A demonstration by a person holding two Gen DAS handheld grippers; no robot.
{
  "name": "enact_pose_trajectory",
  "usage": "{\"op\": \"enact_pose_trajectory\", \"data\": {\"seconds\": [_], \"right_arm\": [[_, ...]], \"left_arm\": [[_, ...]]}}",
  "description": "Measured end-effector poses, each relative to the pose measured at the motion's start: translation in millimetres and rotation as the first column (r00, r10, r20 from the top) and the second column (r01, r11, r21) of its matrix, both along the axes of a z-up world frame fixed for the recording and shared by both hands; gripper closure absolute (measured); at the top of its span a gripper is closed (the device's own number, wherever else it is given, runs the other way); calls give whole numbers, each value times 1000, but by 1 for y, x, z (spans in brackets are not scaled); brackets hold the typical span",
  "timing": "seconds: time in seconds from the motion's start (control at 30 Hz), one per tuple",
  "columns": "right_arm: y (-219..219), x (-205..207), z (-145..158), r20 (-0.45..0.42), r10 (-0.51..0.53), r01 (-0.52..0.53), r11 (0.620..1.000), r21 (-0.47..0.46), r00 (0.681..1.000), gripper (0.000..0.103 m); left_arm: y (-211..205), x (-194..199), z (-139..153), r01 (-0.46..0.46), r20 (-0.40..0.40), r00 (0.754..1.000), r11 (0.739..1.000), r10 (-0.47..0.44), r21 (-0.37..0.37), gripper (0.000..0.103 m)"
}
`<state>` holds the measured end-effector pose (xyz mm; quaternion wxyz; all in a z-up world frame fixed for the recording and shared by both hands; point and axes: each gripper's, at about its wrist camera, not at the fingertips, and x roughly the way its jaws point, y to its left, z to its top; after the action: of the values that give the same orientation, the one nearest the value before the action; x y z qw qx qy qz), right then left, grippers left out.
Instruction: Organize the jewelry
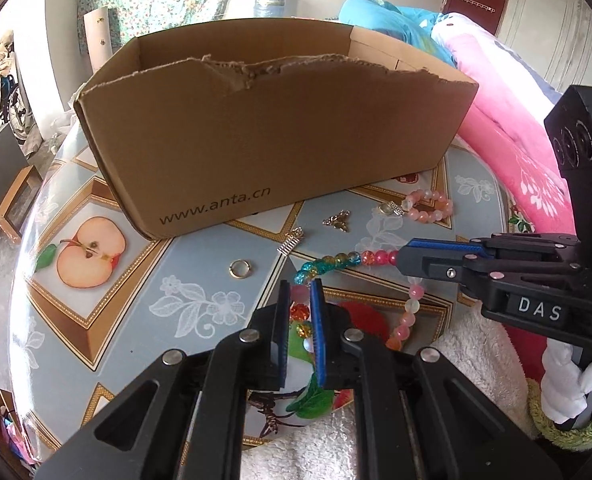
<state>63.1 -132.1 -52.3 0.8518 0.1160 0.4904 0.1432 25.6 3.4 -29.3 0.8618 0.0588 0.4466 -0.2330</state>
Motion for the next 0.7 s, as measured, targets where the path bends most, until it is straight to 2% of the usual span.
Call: {"op": "enact_pose_trajectory", "data": {"seconds": [0.43, 0.53, 0.7], "right_arm": [[6, 10, -15, -10, 8, -9, 1000, -30, 1000, 95], [7, 10, -16, -8, 12, -13, 999, -33, 1000, 95], [4, 7, -14, -5, 14, -14, 999, -34, 1000, 95]], "left_arm": [[0, 0, -10, 12, -37, 999, 999, -10, 47, 93], [-1, 1, -11, 12, -38, 999, 999, -10, 53, 88], [-3, 2, -12, 12, -29, 1000, 998, -10, 68, 85]]}}
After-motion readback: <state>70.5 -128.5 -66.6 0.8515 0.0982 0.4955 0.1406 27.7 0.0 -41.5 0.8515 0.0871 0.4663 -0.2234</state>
